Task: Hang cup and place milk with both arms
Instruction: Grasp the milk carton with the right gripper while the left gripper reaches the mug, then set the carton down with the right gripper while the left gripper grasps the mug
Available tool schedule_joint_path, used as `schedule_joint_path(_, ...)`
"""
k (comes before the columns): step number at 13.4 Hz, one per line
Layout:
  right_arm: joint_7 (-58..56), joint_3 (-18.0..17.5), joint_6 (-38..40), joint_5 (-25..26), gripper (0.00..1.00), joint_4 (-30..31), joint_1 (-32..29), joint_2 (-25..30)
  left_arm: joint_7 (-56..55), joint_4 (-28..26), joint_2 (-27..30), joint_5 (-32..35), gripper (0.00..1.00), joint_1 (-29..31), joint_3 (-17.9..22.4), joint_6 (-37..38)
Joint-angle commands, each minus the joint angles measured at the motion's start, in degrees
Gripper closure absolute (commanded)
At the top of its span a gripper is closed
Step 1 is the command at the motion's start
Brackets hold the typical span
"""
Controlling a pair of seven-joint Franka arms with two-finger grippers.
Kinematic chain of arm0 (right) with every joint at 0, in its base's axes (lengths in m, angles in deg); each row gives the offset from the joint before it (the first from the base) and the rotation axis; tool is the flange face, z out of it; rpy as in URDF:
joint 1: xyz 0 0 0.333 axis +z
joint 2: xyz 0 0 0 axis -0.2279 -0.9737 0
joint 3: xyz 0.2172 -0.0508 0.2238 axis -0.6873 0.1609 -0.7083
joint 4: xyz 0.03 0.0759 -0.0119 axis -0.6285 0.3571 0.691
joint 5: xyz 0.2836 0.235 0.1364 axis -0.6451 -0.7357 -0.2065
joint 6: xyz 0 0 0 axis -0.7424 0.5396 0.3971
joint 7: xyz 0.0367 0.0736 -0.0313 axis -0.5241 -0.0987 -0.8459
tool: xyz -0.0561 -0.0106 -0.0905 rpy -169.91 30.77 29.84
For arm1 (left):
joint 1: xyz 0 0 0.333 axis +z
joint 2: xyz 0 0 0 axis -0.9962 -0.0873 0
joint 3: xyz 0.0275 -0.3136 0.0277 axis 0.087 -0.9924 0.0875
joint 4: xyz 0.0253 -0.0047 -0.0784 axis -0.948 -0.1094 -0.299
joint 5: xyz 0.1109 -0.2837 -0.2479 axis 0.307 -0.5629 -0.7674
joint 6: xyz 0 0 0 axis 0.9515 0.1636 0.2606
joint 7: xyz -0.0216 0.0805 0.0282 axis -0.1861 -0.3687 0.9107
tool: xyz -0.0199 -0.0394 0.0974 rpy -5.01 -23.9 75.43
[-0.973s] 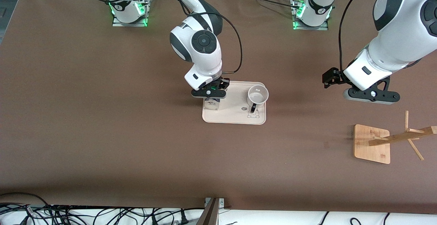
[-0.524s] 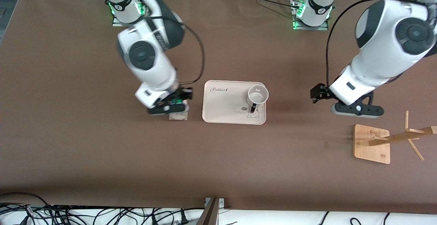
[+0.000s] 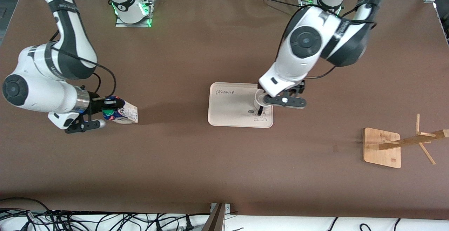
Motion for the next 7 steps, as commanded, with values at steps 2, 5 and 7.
schedule_joint_path(2, -3.06, 1.02, -3.03, -1.26, 0.76, 7.18, -1.24, 2.64, -0.38, 0.79, -5.96, 0.74, 0.0, -5.27, 0.66, 1.61)
schedule_joint_path(5, -4.47, 1.73, -8.13, -1.88, 0.71, 10.96, -1.24, 2.64, 0.84, 0.62, -8.69, 0.83, 0.0, -5.37, 0.57, 1.26)
schedule_joint_path(7, -4.3, 1.73, -9.02, -1.97, 0.54, 11.24, -1.24, 2.03, 2.08, 0.09, -9.39, 0.74, 0.0, -5.28, 0.57, 1.26)
